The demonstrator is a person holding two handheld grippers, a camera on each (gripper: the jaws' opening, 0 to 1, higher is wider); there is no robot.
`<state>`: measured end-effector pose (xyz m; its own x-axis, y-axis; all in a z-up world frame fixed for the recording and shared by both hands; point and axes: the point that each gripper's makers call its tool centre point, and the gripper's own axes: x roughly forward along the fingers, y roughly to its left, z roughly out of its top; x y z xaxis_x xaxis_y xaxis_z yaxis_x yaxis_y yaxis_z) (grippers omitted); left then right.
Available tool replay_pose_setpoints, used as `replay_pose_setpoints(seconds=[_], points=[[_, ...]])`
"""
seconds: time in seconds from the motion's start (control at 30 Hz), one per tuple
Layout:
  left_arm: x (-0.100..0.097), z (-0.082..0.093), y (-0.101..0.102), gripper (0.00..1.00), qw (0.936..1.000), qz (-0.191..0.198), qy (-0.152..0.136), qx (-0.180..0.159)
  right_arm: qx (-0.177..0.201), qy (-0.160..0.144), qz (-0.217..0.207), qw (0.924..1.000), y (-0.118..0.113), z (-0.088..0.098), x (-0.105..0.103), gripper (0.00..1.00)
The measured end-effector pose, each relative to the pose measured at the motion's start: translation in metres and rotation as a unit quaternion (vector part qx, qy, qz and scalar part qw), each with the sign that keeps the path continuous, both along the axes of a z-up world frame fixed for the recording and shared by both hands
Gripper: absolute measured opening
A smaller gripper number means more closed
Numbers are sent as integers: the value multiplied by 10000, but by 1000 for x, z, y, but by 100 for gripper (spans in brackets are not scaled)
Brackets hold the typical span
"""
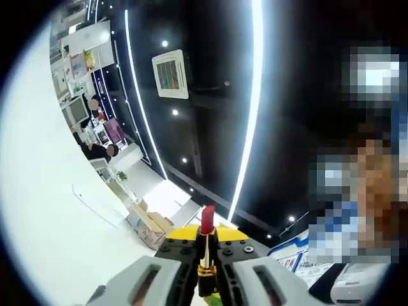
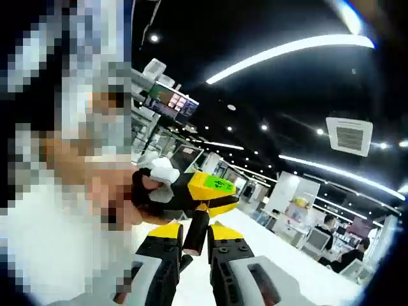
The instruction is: Unscrew the lipstick cap, remove the lipstick, and put the cap back on the lipstick
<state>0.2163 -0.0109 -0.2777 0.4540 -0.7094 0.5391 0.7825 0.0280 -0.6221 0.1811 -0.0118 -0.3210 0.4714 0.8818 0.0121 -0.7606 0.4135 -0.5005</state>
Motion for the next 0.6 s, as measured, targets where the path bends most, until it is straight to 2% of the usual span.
replay_pose_setpoints(seconds=[0.1,0.2,0.3,0.33,0.43,0.53,0.6], points=[[0,2,0,9,10000,28,-63,32,-100,-199,-68,9997,0,0,1,14],[0,0,0,9,10000,23,-52,52,-43,-22,-79,10000,-2,0,3,14],[0,-1,0,9,10000,30,-46,62,281,496,-71,9983,-6,1,7,12],[0,-1,0,9,10000,37,-50,74,442,779,-57,9960,-8,1,9,11],[0,-1,-1,9,10000,-1,-19,43,1032,1710,246,9796,-10,4,9,10],[-1,0,-2,9,10000,-10,-55,56,1329,2196,457,9654,-11,3,9,10],[-1,0,-2,9,10000,-13,-59,59,1402,2351,512,9605,-10,2,10,10]])
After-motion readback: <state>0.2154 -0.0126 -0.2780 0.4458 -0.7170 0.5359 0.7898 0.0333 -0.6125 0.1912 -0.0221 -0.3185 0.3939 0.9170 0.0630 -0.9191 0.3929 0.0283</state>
